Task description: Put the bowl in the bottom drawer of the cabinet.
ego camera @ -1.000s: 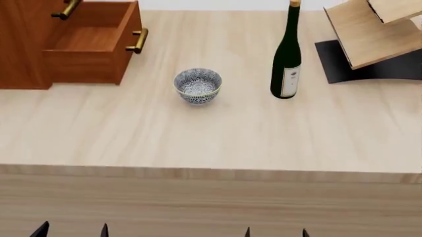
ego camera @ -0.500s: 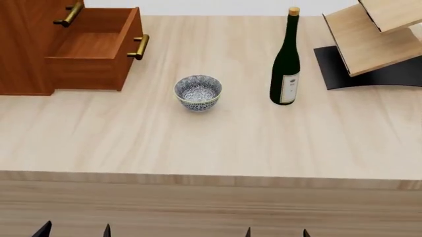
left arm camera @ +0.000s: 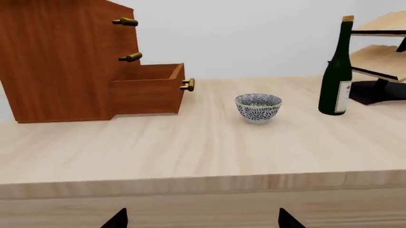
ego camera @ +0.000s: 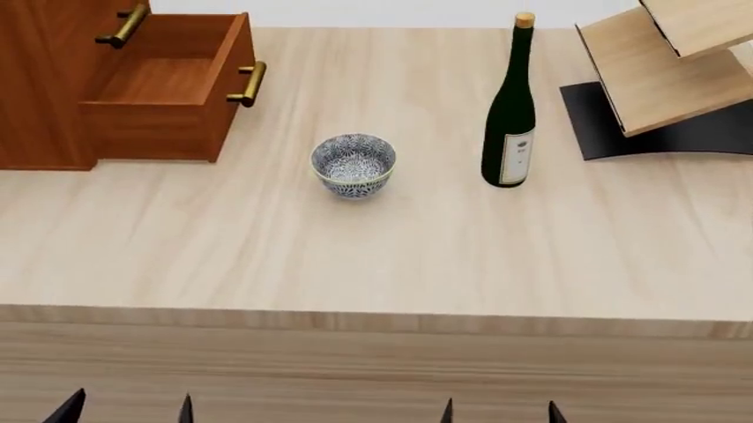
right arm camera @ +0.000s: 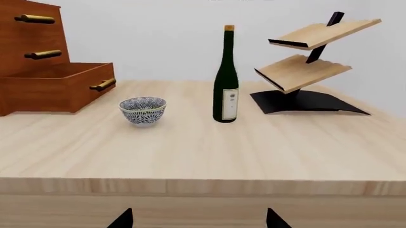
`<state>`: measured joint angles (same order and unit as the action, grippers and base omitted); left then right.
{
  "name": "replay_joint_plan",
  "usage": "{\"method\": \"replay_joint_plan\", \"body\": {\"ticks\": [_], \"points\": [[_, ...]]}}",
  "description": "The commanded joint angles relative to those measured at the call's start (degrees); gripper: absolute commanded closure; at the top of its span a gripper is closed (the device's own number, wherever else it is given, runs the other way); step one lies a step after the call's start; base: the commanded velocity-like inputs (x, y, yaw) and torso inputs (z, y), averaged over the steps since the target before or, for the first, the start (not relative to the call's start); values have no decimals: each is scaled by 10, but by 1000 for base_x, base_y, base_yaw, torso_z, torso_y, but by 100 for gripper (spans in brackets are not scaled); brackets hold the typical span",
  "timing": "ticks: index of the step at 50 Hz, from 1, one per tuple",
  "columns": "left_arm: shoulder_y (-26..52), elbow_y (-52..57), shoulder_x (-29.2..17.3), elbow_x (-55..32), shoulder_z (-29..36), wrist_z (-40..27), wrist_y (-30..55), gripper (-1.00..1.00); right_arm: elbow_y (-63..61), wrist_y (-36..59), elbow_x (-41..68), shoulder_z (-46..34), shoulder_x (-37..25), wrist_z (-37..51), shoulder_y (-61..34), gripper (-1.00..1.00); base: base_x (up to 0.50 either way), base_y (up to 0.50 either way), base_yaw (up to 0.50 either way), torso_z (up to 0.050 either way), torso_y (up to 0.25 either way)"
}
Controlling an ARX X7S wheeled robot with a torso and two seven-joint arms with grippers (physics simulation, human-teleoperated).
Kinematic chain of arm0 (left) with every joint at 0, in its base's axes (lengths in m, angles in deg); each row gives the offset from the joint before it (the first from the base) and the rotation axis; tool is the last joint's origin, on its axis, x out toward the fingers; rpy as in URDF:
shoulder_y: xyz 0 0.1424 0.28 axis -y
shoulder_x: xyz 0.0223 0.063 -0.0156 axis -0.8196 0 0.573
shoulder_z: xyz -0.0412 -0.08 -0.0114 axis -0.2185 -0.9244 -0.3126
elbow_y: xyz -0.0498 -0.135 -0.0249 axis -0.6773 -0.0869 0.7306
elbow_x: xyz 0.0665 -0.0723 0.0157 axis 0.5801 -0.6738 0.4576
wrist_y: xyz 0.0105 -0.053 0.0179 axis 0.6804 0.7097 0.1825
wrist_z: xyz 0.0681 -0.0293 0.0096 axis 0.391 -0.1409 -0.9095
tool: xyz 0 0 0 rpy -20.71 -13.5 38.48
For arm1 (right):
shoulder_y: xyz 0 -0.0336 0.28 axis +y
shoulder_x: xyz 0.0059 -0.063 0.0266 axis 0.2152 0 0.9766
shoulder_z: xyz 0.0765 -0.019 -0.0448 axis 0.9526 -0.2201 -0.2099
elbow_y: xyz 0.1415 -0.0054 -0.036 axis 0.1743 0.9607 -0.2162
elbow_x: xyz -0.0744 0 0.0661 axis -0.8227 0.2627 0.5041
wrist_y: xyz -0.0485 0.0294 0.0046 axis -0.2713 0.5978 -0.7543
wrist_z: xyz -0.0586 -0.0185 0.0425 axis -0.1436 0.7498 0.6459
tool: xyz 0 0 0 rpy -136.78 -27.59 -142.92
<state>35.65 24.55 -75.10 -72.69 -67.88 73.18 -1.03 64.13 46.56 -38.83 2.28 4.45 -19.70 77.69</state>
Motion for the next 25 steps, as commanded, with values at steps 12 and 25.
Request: {"method": "replay_joint_plan", "body": {"ticks": [12, 25], "points": [[14, 163, -24, 1, 2, -37, 130, -100, -180, 159, 39, 13, -46, 16, 5, -100, 0, 0, 0, 0, 0], [26, 262, -38, 22, 8, -63, 173, -100, -283, 258, 57, 16, -72, 28, -16, -100, 0, 0, 0, 0, 0]]}}
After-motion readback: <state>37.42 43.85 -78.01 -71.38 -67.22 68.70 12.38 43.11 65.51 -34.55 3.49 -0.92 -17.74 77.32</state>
